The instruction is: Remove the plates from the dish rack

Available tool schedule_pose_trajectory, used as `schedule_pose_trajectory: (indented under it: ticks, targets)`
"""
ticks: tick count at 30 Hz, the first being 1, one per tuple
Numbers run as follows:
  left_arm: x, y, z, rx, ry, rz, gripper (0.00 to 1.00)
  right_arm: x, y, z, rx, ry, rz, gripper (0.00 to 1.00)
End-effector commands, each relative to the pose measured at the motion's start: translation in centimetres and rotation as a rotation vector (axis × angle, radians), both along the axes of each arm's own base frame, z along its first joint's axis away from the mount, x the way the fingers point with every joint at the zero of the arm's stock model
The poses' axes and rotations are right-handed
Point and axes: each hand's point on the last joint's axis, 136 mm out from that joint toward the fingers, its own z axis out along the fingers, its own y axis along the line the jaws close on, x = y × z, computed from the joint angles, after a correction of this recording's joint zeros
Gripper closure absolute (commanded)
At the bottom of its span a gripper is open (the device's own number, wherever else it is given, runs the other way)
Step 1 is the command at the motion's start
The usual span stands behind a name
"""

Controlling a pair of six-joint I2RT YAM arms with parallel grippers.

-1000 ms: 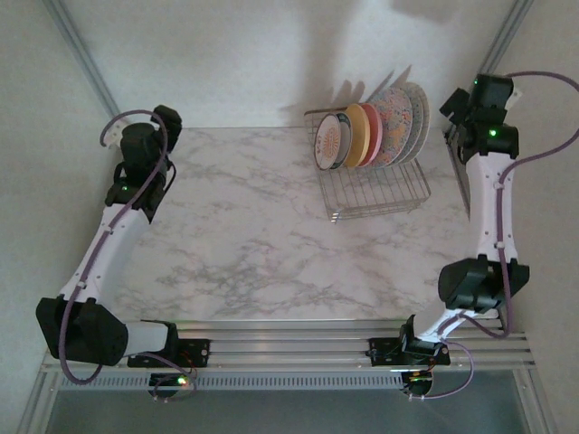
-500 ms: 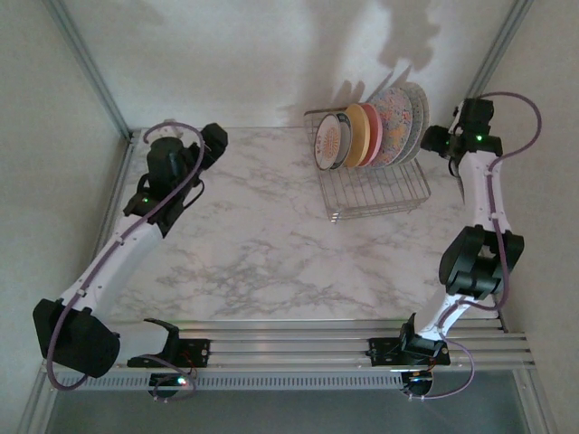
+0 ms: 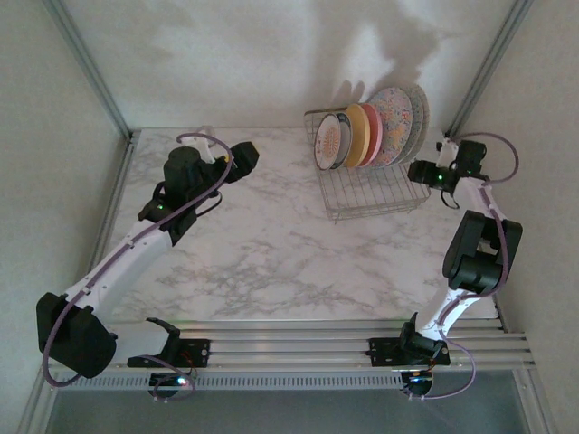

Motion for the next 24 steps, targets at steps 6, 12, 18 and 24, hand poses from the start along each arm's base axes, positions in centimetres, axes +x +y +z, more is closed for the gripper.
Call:
schedule_pose_trajectory:
  ticks: [6, 12, 18, 24]
  targets:
    - [-0.4, -0.6, 1.5, 0.003, -0.053, -0.035, 0.0, 2.8, 0.8, 3.7, 0.154, -0.23, 0.133, 0.29]
    - [-0.2, -0.5, 1.5, -0.004, -0.049, -0.025, 0.0, 4.4, 0.1, 3.2, 0.173, -0.229, 0.113, 0.31]
    - [0.0, -1.0, 2.3, -0.028, -0.067, -0.042, 0.0, 5.7, -0.3, 3.7, 0.166, -0.239, 0.11, 0.35]
    - [-0.2, -1.9, 4.2, -0.082, -0.123, -0.093, 0.0, 6.5, -0.3, 3.7, 0.15, -0.242, 0.107, 0.4]
